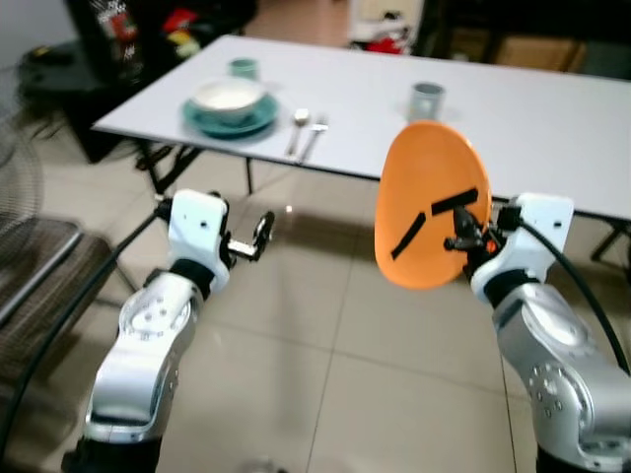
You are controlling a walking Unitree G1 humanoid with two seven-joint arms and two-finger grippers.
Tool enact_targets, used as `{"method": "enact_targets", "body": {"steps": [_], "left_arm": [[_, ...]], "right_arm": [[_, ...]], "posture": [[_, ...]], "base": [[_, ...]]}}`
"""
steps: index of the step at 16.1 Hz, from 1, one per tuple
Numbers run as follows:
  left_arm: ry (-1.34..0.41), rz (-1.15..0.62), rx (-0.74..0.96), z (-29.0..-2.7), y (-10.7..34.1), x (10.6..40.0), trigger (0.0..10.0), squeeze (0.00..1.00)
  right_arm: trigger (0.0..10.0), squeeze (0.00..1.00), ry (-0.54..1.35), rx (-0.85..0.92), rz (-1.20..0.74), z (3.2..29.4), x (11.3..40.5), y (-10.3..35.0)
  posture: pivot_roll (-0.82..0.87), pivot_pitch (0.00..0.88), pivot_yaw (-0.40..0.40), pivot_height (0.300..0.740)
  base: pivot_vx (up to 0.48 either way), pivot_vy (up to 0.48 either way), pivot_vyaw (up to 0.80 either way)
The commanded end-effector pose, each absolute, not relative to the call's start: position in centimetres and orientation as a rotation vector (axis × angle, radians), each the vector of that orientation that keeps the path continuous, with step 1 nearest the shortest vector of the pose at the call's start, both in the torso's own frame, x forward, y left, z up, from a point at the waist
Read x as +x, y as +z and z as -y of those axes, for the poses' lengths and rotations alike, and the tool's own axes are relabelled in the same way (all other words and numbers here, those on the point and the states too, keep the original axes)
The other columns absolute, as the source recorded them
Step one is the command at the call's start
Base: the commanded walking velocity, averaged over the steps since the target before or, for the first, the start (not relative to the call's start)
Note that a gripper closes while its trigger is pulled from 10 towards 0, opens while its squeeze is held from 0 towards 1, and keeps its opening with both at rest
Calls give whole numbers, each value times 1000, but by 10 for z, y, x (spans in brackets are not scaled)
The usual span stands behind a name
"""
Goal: Setting the table
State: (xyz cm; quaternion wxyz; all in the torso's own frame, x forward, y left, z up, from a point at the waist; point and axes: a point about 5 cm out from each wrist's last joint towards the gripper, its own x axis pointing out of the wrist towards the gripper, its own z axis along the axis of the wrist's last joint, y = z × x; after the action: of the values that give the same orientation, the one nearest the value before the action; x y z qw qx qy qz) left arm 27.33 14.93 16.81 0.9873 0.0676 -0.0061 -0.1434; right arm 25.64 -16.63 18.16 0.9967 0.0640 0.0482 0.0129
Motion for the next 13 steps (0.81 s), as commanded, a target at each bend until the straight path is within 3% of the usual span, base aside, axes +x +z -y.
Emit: {"method": "enact_targets", "body": {"steps": [1, 3, 13], "left_arm": [[-309, 15, 127, -143, 168, 274, 10000, 0], [-311, 15, 127, -143, 168, 274, 10000, 0], [-319, 17, 123, -141, 167, 272, 10000, 0]], "right_arm": [[10000, 0, -5, 118, -31, 174, 256, 193], [10000, 0, -5, 127, -23, 175, 256, 195], [10000, 0, -18, 156, -9, 179, 256, 197]], "posture": [[76, 0, 0, 740], [75, 0, 1, 740], [75, 0, 3, 740]], "base": [[289, 0, -800], [285, 0, -744], [281, 0, 0]]}}
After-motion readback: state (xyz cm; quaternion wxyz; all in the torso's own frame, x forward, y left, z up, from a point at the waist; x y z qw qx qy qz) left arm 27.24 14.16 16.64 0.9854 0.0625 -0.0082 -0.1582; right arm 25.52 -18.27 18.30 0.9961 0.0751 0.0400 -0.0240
